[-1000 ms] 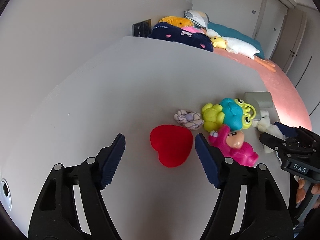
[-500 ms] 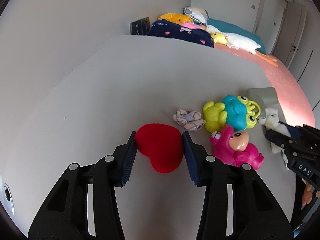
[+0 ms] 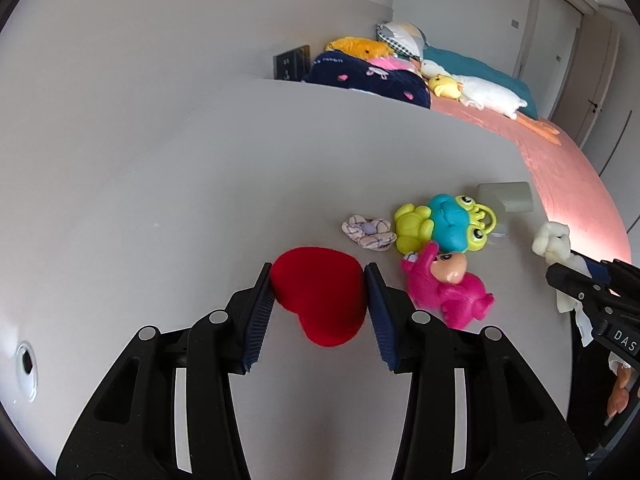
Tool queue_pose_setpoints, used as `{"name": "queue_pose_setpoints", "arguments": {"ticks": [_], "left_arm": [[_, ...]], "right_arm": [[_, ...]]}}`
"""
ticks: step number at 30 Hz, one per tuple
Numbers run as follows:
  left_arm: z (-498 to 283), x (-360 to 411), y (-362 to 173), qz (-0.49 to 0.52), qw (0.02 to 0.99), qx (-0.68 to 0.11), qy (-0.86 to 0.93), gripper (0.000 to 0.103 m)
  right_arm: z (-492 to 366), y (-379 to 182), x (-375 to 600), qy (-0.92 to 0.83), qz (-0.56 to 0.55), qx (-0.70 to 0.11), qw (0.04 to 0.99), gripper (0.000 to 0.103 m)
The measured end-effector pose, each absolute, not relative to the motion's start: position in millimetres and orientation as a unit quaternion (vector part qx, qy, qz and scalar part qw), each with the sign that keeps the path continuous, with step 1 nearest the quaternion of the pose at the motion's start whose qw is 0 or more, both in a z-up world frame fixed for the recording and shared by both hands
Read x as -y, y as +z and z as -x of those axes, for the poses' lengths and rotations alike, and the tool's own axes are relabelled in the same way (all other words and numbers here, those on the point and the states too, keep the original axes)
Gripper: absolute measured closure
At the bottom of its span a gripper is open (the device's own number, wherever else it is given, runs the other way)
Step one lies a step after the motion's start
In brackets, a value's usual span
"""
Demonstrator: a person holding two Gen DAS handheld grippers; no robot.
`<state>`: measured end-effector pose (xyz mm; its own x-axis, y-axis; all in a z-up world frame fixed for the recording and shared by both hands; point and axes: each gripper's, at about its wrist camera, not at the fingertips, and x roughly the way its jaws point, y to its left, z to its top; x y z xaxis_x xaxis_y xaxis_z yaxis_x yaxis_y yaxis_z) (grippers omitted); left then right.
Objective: Collect trash
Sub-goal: 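Grasp the white plush toy with the right tool while the left tool holds the heart, then carry the heart and plush toy over the trash bag and open both tools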
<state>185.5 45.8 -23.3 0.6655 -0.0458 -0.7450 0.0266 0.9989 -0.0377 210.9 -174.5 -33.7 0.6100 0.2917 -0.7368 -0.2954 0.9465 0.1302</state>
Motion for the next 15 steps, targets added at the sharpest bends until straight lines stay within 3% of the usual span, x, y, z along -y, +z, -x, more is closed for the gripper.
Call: {"name": "queue_pose_setpoints", "arguments": {"ticks": [15], "left_arm": [[-132, -5, 8, 0.008, 0.924, -0.382, -0.034, 0.058]], "right_arm": [[-165, -9, 204, 0.174, -0.016, -0.387, 0.905, 0.068]]}}
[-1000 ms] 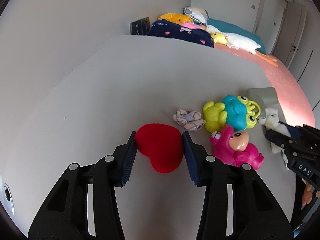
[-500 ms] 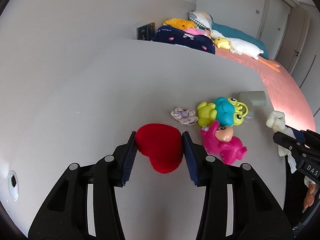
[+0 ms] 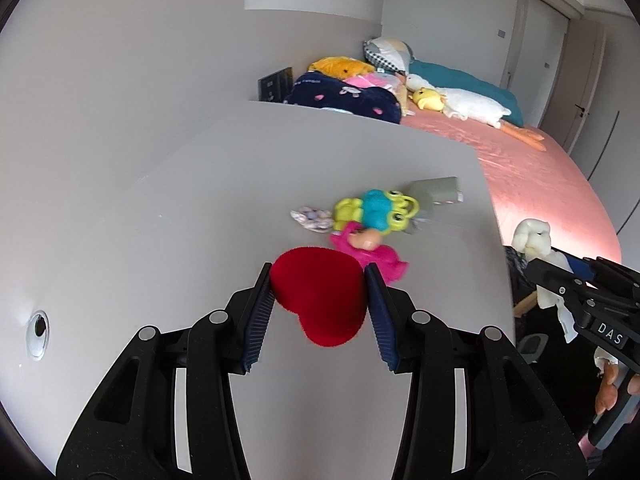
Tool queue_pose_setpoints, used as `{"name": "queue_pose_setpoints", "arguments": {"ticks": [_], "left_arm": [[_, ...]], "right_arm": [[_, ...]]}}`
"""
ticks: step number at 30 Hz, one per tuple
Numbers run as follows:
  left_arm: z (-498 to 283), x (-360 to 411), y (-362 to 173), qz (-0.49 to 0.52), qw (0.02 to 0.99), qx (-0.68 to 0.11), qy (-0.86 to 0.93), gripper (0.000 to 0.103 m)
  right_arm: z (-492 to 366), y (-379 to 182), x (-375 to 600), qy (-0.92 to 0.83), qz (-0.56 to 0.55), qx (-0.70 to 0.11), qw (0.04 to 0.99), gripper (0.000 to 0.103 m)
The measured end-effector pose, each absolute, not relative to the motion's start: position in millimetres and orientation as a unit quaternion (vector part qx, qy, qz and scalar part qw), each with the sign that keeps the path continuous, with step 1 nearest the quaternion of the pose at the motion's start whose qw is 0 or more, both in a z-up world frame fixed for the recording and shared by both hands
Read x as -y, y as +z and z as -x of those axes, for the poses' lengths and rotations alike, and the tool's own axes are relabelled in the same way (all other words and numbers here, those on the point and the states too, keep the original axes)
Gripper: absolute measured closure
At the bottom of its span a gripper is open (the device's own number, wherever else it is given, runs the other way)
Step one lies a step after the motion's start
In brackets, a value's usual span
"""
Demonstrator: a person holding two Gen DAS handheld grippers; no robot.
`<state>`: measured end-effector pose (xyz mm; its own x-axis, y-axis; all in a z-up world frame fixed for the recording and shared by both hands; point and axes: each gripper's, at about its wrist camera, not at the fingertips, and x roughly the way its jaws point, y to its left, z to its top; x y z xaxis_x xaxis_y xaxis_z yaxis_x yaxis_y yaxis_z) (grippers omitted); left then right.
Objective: Collect trash
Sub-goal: 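Carry the heart and plush toy over the trash bag and open both tools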
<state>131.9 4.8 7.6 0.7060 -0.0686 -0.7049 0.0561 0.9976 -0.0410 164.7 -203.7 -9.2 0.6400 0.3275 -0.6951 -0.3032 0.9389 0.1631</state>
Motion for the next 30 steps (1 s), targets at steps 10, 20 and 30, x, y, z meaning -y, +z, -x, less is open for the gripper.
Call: {"name": "queue_pose_setpoints", "arguments": {"ticks": [10, 20, 30], "left_arm": [[-109, 37, 13, -0.006, 0.925, -0.376, -0.06, 0.058], [-101, 72, 6, -0.011, 0.921, -0.38, -0.083, 0.058], [-102, 111, 3, -0.019, 0.917, -0.382, -0.113, 0.058]], "right_arm": [[-136, -2, 233, 0.166, -0.017, -0.375, 0.912, 0.068], [-115, -5, 266, 0.151, -0.024, -0.371, 0.916, 0.068], [-109, -8, 305, 0.125, -0.044, -0.37, 0.92, 0.068]]}}
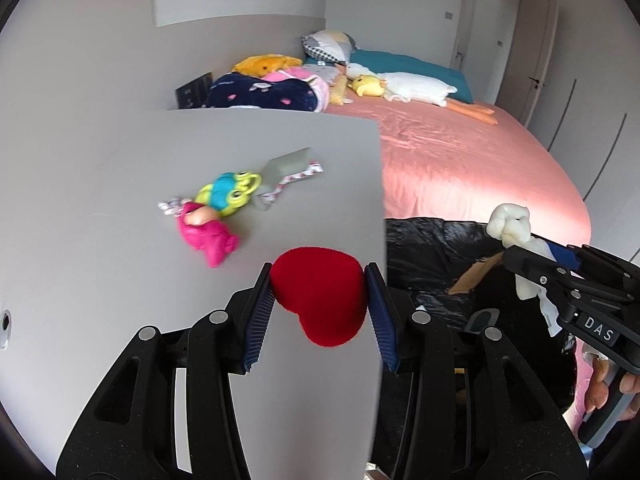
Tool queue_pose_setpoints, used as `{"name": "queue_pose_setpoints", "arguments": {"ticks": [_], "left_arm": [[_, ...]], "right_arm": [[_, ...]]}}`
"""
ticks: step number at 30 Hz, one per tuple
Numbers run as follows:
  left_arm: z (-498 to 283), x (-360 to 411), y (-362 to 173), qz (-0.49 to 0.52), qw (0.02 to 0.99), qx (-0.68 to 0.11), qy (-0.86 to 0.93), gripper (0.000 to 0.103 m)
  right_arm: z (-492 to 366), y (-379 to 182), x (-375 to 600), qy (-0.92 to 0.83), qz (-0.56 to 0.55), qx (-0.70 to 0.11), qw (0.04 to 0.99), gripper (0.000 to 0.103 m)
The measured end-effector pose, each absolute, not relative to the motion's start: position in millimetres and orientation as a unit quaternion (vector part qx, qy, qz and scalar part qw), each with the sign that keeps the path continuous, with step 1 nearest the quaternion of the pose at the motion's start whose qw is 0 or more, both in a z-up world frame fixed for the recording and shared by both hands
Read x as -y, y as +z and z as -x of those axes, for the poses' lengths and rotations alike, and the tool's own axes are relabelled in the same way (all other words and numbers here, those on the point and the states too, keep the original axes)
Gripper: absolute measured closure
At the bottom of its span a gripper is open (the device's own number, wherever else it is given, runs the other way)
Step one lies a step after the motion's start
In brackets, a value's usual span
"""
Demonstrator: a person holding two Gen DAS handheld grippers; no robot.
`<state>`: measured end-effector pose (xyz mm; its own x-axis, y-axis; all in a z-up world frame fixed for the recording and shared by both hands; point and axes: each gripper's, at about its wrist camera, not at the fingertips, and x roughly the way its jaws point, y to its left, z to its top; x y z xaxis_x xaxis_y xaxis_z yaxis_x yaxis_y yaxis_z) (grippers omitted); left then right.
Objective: Collect trash
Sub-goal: 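Carry the heart and plush toy over the trash bag and open both tools, then move both open tools from the trash bag back to the desk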
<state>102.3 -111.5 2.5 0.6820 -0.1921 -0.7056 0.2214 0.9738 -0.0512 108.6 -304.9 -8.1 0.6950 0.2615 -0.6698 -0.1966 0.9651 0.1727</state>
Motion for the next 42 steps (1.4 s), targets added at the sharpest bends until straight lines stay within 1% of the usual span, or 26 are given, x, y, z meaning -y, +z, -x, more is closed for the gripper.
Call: {"name": "queue_pose_setpoints", "arguments": {"ticks": [15, 24, 25, 26, 27, 28, 29, 30, 42], "left_arm": [[-102, 185, 0, -0.055, 0.904, -0.387, -0.174, 0.058], [-92, 230, -9, -0.097, 0.881, -0.395, -0.241, 0.057], [-90, 234, -10, -0.101, 0.876, -0.398, -0.254, 0.05], [-88, 238, -11, -0.106, 0.869, -0.401, -0.268, 0.042], [-87, 240, -12, -0.113, 0.866, -0.401, -0.276, 0.023], [-82, 243, -12, -0.126, 0.868, -0.393, -0.276, 0.01], [-78, 245, -11, -0.139, 0.871, -0.382, -0.274, 0.009], [-75, 246, -11, -0.147, 0.872, -0.376, -0.275, 0.009], [-78, 236, -9, -0.139, 0.876, -0.379, -0.264, 0.009]], "right_arm": [[-101, -7, 372, 0.066, -0.067, -0.36, 0.928, 0.068], [-97, -6, 410, 0.023, -0.077, -0.363, 0.928, 0.067], [-97, -6, 412, 0.02, -0.075, -0.366, 0.927, 0.058], [-98, -7, 413, 0.015, -0.073, -0.369, 0.926, 0.053], [-98, -7, 417, 0.006, -0.076, -0.368, 0.927, 0.035], [-97, -6, 418, 0.0, -0.08, -0.364, 0.928, 0.021], [-95, -5, 421, -0.007, -0.084, -0.357, 0.93, 0.018], [-93, -4, 423, -0.016, -0.088, -0.352, 0.932, 0.017], [-95, -6, 420, -0.018, -0.088, -0.355, 0.93, 0.017]]}}
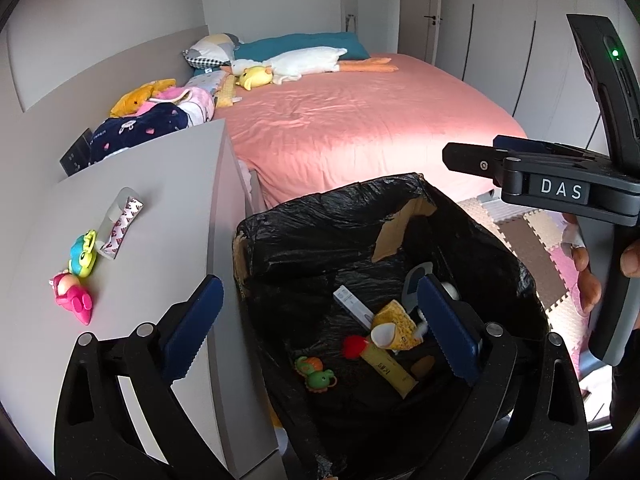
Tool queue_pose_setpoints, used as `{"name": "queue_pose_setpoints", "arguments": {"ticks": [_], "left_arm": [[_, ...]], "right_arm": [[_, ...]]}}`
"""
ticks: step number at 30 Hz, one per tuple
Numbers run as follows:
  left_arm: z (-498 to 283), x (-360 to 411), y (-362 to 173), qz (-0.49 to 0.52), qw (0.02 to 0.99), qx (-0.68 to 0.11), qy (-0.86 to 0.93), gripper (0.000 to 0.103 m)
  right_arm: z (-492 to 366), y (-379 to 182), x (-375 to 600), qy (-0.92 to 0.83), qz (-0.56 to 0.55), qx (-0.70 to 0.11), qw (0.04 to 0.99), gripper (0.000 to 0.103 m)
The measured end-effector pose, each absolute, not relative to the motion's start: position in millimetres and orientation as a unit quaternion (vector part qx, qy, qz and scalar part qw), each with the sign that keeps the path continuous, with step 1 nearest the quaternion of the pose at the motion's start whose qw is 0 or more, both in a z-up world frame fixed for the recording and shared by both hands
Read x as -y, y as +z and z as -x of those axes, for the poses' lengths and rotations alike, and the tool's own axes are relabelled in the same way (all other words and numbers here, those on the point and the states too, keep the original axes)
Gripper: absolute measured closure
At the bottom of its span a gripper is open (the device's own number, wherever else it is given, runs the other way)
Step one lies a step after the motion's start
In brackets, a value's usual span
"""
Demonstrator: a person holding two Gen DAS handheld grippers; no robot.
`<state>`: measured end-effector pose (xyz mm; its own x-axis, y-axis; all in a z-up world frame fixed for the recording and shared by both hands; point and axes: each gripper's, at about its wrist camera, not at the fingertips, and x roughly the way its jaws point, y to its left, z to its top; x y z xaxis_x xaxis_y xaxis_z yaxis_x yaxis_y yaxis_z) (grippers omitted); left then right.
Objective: Collect trash
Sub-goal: 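Move both open tools from the trash bag back to the desk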
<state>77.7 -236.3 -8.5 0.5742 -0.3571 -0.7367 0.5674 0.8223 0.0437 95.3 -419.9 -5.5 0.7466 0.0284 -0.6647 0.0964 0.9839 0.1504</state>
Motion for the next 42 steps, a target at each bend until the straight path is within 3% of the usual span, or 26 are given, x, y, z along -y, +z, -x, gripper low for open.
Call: {"name": "queue_pose_setpoints", "arguments": {"ticks": [24, 42], "left_arm": [[-81, 225, -7, -0.138, 0.881, -0.377, -0.25, 0.008], [-109, 157, -7, -0.09, 0.9, -0.384, -0.186, 0.007]], "right_arm": [[-101, -8, 405, -0.003, -0.086, -0.366, 0.927, 0.017], [-127, -6, 356, 0.036, -0.078, -0.365, 0.927, 0.017]]}}
